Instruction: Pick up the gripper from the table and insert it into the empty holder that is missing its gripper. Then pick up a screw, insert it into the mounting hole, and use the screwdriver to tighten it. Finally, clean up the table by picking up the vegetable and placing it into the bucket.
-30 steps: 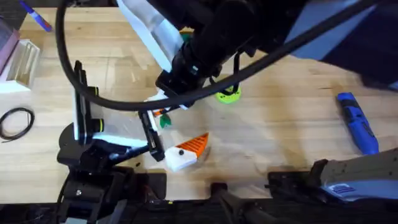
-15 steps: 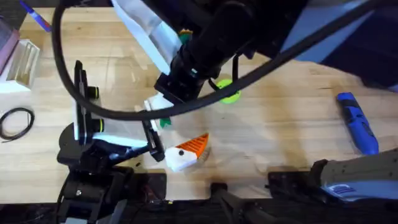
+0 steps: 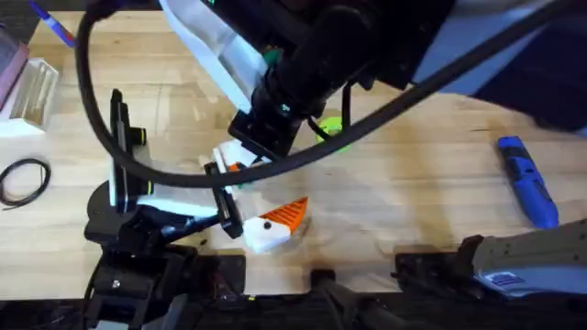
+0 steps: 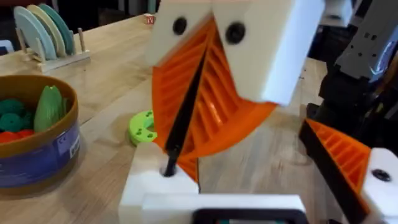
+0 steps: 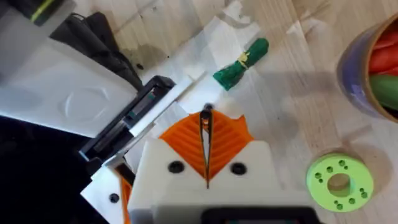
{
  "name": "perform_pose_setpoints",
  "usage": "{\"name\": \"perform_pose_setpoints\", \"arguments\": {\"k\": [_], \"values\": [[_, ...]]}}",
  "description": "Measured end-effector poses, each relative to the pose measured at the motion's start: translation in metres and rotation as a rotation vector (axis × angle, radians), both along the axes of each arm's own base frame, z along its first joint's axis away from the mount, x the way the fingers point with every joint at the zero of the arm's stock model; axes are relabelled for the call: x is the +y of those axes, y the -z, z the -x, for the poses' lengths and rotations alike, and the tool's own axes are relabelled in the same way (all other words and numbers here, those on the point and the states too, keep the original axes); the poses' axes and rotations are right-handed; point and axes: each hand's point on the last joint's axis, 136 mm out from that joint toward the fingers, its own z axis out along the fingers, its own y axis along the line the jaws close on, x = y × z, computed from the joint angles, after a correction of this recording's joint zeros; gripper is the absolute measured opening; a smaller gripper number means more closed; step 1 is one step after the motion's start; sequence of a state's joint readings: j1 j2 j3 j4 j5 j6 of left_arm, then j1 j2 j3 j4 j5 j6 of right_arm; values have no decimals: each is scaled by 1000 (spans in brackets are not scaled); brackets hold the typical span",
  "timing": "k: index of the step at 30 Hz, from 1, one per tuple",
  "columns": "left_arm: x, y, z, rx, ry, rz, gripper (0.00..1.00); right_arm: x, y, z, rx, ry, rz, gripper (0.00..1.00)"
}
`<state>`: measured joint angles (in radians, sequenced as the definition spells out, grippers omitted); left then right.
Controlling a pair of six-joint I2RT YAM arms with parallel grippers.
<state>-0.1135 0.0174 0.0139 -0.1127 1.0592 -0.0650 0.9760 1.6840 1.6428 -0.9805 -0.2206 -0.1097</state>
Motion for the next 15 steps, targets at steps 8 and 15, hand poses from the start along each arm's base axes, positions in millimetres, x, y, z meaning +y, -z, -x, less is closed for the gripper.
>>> {"name": "perform_pose_setpoints", "arguments": {"k": [8, 15], "values": [[0, 0, 0, 2, -1, 1, 986, -1, 1, -3, -26, 6, 17, 7], [0, 0, 0, 2, -1, 1, 986, 0, 1, 0, -29, -1, 18, 6]]}}
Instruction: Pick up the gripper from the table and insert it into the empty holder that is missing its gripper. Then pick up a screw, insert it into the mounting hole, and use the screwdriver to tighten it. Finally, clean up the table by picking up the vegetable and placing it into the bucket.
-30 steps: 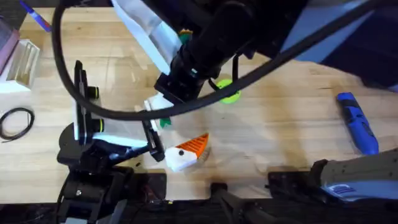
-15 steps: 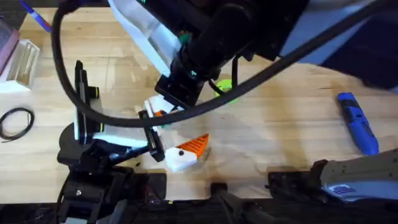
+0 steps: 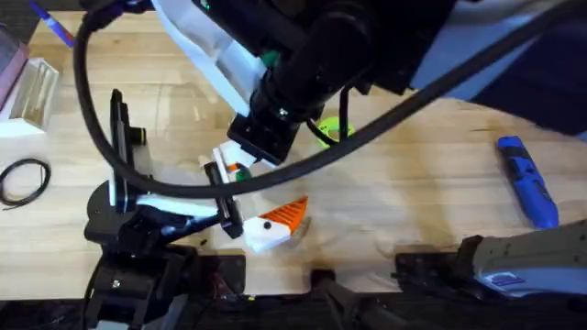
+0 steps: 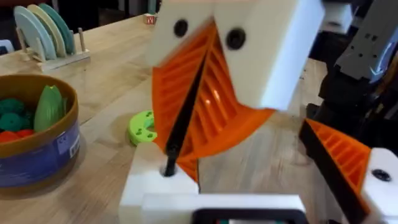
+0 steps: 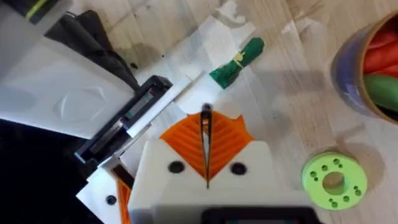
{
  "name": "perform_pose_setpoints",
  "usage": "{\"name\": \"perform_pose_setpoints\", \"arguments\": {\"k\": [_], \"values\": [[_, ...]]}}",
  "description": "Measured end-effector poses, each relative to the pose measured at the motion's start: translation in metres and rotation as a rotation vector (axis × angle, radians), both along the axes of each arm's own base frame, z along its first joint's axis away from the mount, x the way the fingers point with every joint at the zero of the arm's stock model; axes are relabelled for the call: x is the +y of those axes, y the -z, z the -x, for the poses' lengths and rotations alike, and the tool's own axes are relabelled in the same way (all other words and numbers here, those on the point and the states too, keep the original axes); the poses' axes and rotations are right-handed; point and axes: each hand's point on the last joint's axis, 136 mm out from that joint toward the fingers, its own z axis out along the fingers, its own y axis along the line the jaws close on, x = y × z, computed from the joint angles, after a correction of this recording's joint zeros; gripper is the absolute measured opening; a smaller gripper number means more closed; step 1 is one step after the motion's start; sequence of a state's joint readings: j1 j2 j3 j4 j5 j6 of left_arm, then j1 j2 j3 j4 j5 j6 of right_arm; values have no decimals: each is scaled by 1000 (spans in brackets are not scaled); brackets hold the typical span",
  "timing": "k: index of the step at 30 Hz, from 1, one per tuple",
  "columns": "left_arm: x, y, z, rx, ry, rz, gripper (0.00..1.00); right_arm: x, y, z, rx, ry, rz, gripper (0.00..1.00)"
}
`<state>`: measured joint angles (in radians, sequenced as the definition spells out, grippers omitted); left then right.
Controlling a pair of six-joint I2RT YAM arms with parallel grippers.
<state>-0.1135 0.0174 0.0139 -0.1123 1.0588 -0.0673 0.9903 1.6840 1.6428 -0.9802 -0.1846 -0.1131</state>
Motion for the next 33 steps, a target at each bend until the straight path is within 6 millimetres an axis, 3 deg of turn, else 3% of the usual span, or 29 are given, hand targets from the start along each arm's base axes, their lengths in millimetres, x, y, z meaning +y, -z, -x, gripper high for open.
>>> {"name": "perform_pose_setpoints", "arguments": {"k": [33], "values": [[0, 0, 0, 0, 0, 0, 986, 3, 2, 3, -15, -30, 4, 6]]}}
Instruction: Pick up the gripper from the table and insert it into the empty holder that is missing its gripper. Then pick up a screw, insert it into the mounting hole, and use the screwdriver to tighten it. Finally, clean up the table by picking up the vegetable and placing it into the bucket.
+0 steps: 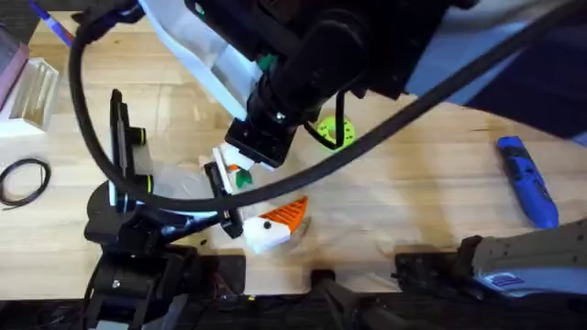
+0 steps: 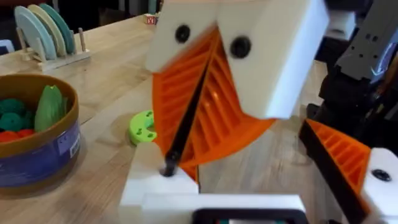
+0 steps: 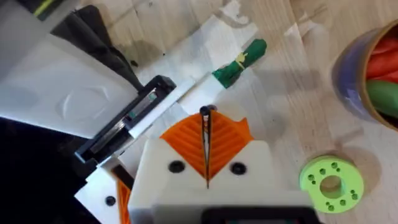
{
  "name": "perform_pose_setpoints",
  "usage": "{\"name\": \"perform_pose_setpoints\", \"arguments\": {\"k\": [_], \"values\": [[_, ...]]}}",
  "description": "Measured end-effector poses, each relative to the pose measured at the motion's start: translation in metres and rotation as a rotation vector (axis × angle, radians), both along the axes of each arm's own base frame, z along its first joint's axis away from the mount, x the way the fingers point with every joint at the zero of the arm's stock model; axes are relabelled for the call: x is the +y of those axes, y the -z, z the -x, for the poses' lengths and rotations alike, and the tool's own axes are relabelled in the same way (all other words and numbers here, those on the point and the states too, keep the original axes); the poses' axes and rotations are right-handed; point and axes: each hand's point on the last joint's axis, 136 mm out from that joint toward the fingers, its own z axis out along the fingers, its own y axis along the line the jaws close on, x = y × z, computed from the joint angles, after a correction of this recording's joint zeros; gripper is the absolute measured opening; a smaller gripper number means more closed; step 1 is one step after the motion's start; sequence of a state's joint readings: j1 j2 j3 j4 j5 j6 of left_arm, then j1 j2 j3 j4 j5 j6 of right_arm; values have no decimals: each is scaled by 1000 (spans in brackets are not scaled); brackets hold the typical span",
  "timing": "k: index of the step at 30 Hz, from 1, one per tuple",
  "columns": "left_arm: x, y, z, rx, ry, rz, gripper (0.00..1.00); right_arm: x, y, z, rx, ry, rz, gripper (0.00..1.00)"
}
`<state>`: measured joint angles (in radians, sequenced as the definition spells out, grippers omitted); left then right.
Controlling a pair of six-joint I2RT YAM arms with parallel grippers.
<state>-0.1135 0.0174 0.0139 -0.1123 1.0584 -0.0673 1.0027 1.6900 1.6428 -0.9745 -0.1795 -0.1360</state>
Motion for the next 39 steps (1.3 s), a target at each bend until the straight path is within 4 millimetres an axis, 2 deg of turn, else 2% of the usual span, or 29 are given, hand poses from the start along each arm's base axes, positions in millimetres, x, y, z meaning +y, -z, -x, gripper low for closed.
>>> {"name": "perform_pose_setpoints", "arguments": {"k": [2, 6, 7, 10, 11, 14, 17, 29, 35, 39], "values": [[0, 0, 0, 0, 0, 0, 985, 0, 0, 0, 1, 0, 0, 33], [0, 0, 0, 0, 0, 0, 985, 0, 0, 2, 4, -7, 1, 296], [0, 0, 0, -1, 0, 0, 985, -1, 0, 2, 5, -7, 0, 404], [0, 0, 0, 0, 0, 0, 985, -3, -7, 1, -4, -3, -14, 827], [0, 0, 0, -1, 0, 0, 985, -6, -11, 0, -10, 1, -23, 863], [0, 0, 0, 0, 0, 0, 985, -17, -26, -5, -26, 27, -49, 877], [0, 0, 0, 0, 0, 0, 985, -36, -43, -10, -40, 68, -67, 880], [0, 0, 0, -1, 0, 0, 985, -145, -87, -20, -3, 413, -95, 882], [0, 0, 0, -1, 0, 0, 986, -194, -69, 9, 40, 548, -112, 882], [0, 0, 0, -1, 0, 0, 986, -213, -66, 28, 39, 599, -179, 882]]}}
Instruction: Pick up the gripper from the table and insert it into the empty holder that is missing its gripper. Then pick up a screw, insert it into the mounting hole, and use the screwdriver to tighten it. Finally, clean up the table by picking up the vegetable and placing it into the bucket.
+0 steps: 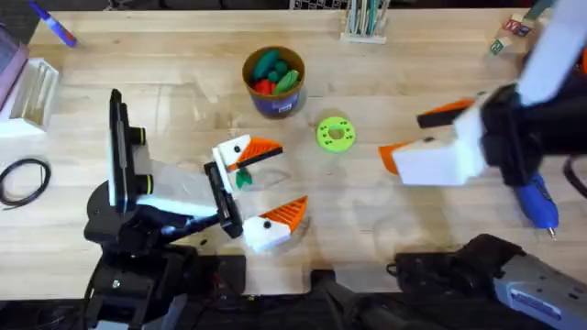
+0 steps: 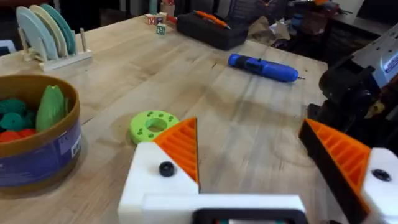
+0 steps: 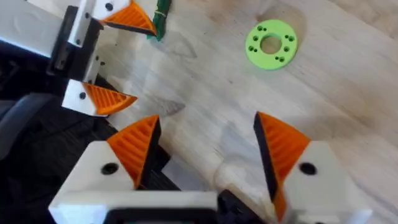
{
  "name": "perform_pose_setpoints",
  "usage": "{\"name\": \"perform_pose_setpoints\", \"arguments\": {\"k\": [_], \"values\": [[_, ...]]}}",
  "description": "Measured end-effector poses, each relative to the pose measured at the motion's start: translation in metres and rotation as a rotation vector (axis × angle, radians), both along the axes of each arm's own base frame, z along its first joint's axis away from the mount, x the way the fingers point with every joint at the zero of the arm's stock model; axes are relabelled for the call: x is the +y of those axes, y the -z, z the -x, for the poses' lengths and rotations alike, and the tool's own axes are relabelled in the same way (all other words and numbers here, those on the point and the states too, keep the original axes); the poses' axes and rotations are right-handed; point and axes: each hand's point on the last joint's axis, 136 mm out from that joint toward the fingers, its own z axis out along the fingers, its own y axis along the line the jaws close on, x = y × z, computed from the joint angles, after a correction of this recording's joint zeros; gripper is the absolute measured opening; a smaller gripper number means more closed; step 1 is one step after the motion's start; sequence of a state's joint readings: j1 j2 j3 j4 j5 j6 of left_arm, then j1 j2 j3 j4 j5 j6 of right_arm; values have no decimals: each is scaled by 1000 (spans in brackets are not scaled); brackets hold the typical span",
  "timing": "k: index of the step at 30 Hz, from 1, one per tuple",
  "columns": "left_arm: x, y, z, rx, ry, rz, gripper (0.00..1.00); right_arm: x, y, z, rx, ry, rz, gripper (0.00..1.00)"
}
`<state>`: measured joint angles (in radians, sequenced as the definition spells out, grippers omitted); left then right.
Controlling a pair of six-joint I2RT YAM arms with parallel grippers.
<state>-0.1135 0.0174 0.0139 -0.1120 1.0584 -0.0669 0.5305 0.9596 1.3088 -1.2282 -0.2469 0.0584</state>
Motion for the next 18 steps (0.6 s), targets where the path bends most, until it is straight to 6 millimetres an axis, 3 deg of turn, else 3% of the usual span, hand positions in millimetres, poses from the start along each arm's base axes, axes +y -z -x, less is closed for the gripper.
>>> {"name": "perform_pose_setpoints", "arguments": {"k": [4, 6, 8, 11, 12, 18], "values": [[0, 0, 0, 0, 0, 0, 977, -10, 2, 17, -14, 14, -32, 883], [0, 0, 0, 1, 0, 0, 861, -12, 5, 22, -7, 13, -35, 884], [0, 0, 0, 0, 0, 0, 597, -12, 7, 23, 0, 11, -36, 885], [0, 0, 0, 0, 0, 0, 100, -11, 8, 22, 2, 11, -37, 885], [0, 0, 0, -4, 0, -2, 34, -10, 8, 20, -4, 11, -40, 885], [0, 0, 0, -3, 0, -1, 5, -24, 11, 8, -52, 78, 30, 885]]}}
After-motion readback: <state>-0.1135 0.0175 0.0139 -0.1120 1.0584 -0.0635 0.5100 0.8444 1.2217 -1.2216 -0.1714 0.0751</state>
